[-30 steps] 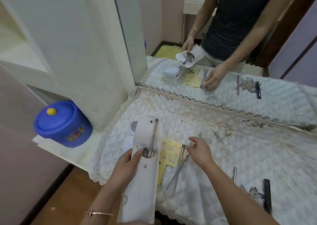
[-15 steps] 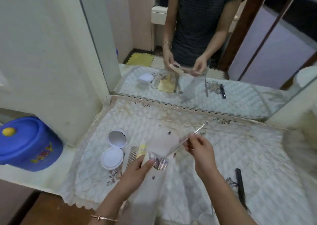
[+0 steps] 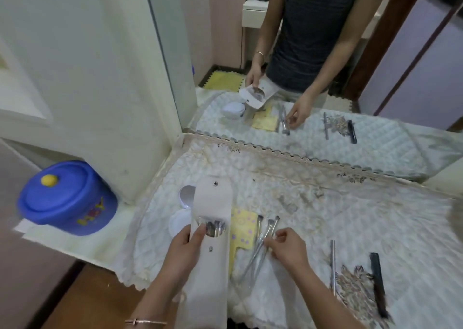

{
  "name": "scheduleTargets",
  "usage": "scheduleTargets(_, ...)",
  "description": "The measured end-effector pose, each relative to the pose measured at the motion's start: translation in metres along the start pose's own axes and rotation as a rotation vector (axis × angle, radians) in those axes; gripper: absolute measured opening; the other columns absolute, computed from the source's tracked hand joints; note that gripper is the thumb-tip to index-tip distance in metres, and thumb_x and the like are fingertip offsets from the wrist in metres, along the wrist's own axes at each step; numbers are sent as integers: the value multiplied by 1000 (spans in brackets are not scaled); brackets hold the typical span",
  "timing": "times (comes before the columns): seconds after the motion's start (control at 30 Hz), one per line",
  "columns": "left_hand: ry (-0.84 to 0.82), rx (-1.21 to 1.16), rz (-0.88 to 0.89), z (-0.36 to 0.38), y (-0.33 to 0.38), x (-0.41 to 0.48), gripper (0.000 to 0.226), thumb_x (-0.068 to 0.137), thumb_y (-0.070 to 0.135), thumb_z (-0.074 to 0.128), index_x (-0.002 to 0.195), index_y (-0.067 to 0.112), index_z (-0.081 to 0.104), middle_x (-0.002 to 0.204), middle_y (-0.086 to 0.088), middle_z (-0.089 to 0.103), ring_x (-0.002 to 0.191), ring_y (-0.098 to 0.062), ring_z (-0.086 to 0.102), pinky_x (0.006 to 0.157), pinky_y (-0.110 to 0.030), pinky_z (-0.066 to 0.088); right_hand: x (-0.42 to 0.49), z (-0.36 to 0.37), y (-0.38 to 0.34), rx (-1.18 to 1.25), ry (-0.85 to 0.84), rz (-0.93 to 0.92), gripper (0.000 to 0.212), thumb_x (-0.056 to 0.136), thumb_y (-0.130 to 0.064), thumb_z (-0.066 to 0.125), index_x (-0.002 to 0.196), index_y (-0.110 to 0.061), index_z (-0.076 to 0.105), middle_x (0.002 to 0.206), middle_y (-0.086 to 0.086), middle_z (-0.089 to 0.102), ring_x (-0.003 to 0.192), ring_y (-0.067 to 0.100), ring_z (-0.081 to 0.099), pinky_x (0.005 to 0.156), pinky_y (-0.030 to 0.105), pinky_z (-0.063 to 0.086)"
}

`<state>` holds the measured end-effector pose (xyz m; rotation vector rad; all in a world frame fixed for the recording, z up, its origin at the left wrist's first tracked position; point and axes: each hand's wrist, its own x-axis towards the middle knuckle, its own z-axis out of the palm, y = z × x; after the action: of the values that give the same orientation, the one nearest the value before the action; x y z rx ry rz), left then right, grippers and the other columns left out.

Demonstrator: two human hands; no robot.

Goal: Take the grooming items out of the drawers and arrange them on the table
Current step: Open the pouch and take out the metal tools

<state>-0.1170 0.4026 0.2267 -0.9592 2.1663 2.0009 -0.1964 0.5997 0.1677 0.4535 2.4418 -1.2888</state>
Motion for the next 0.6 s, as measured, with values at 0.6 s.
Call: scheduleTargets(0.6, -515, -38, -359, 133, -13, 14, 37, 90, 39, 48, 105, 11, 68, 89, -5, 74, 82, -18, 71, 77, -33, 55, -49, -95, 24, 382, -104, -76, 29, 88, -1, 53, 79, -22, 71, 109, -8, 60, 101, 7, 57, 77, 11, 46)
